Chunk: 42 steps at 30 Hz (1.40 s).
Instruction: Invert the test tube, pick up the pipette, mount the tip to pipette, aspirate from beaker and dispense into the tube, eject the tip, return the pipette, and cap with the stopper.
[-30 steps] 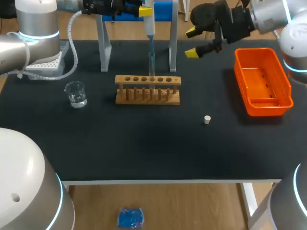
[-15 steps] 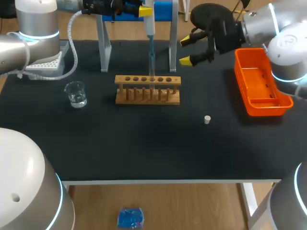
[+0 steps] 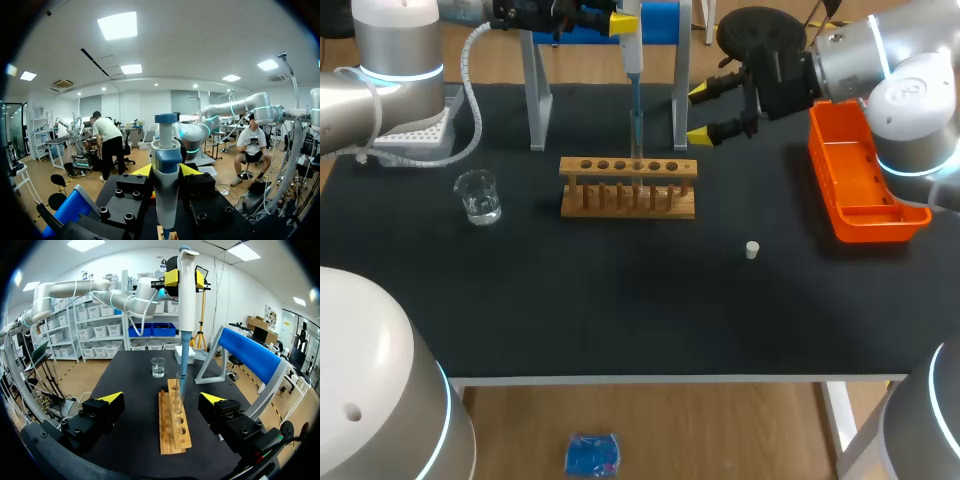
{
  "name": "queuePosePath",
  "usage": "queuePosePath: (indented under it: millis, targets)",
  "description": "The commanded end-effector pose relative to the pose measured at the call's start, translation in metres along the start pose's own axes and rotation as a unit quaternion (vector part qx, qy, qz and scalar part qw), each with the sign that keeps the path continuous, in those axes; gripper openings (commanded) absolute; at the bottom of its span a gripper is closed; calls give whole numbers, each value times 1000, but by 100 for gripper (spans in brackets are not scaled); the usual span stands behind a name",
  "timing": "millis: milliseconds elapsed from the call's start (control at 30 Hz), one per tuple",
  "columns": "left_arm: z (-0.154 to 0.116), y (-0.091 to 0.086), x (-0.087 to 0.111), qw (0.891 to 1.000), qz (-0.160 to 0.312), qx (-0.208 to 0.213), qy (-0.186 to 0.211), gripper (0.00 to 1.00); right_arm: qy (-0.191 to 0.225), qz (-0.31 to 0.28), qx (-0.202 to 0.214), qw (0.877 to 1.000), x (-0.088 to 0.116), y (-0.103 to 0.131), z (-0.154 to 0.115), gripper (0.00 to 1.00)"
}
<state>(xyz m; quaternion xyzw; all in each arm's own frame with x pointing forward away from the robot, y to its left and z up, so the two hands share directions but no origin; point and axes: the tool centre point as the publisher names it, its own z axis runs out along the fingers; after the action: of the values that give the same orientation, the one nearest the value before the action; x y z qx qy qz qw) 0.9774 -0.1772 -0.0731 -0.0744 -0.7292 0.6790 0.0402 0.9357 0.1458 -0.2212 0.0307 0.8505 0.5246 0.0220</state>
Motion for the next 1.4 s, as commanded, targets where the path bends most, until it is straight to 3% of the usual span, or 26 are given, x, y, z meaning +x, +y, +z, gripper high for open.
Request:
queuePosePath:
  millis: [33,900,1400]
  targets:
    - [0,-1,1,1000,0,0,-1,0,0,0,0,1000,0,0,-1,100]
    - [0,-1,1,1000,1,-2,-2,0,0,0,0,1000,0,0,-1,100]
    - [-1,-9,3,1000,14,-21,-9,0,0,0,0,1000,0,0,-1,100]
